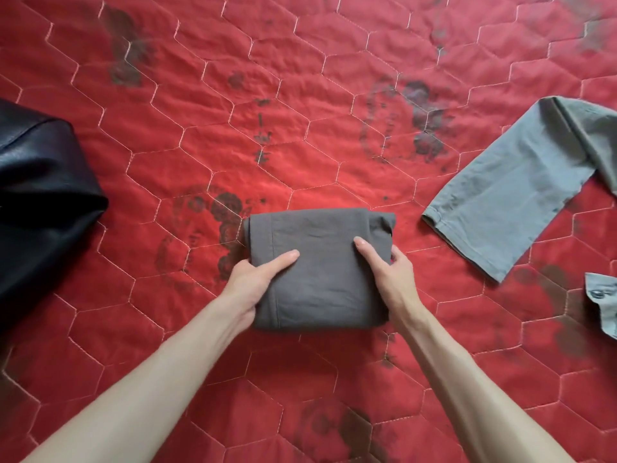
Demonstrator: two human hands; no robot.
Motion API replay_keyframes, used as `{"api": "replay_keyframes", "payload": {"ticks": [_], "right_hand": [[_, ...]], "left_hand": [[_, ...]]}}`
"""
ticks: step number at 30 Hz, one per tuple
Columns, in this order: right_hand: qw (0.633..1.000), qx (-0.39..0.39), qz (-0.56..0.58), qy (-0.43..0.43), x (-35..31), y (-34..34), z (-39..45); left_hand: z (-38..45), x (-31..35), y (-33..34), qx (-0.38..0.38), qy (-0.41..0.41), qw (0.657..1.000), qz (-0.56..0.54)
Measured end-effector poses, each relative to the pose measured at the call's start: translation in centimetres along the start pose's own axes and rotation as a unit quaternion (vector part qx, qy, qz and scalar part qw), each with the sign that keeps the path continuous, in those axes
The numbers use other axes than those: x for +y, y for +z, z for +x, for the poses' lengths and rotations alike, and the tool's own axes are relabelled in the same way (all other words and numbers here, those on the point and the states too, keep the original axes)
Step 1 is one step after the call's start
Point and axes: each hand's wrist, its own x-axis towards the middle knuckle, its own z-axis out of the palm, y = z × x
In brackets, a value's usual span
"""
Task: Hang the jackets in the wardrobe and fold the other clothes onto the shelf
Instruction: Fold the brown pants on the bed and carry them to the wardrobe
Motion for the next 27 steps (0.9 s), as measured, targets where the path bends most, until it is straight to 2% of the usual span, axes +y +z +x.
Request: {"api": "replay_keyframes", "payload": {"ticks": [2,5,8,14,23,27], "right_hand": [[0.995,-0.073,0.048,0.038,-0.6,-0.4,-0.5],[0.979,-0.163,0.095,0.075,-1.1,-1.2,-1.4],[0.970,-0.207,0.100,0.078,-1.5,-1.8,-2.6],[0.973,-0.198,0.110,0.051,-5.8,-3.8,-8.4],[0.974,-0.188,0.124,0.024,-19.1,-10.2,-26.7],[0.971,-0.211,0.107,0.032,-22.2,-13.2,-33.1]], "left_hand": [[-0.6,0.1,-0.7,-0.053,-0.027,0.998,-0.028],[-1.9,0.0,-1.4,-0.086,-0.038,0.993,-0.072],[-3.6,0.0,-1.8,-0.117,-0.027,0.989,-0.092],[-11.5,2.6,-2.0,-0.138,0.011,0.985,-0.100],[-33.0,9.2,-2.5,-0.176,0.027,0.972,-0.151],[-41.0,9.9,-2.7,-0.170,0.048,0.970,-0.166]]}}
